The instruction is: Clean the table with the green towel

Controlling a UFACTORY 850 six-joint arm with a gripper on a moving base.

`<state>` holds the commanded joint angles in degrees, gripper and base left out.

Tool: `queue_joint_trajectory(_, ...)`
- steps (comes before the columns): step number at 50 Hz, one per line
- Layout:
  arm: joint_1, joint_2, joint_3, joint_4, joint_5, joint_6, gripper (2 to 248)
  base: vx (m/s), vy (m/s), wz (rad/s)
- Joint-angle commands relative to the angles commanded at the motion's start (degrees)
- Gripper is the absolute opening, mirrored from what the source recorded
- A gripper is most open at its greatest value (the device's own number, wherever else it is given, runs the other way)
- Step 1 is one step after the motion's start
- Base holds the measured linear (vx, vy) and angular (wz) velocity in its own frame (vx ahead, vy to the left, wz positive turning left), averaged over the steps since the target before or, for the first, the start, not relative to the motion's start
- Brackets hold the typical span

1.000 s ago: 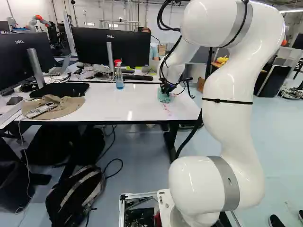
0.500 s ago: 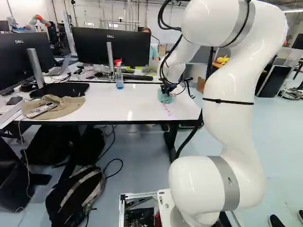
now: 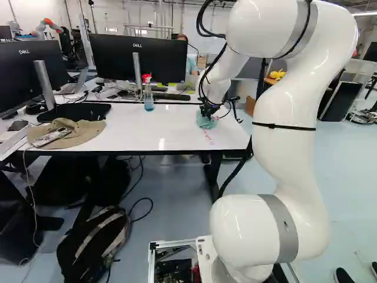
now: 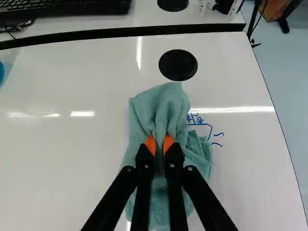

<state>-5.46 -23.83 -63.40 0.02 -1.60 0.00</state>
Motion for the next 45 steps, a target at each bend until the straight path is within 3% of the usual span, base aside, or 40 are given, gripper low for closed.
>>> queue_joint_trajectory(28, -4.59, 3.17, 4.03, 0.00, 0.00, 0.00, 38, 0.000, 0.000, 0.000)
queue_joint_trajectory(45, -7.57, 3.10, 3.95, 0.00, 0.00, 0.00, 38, 0.000, 0.000, 0.000)
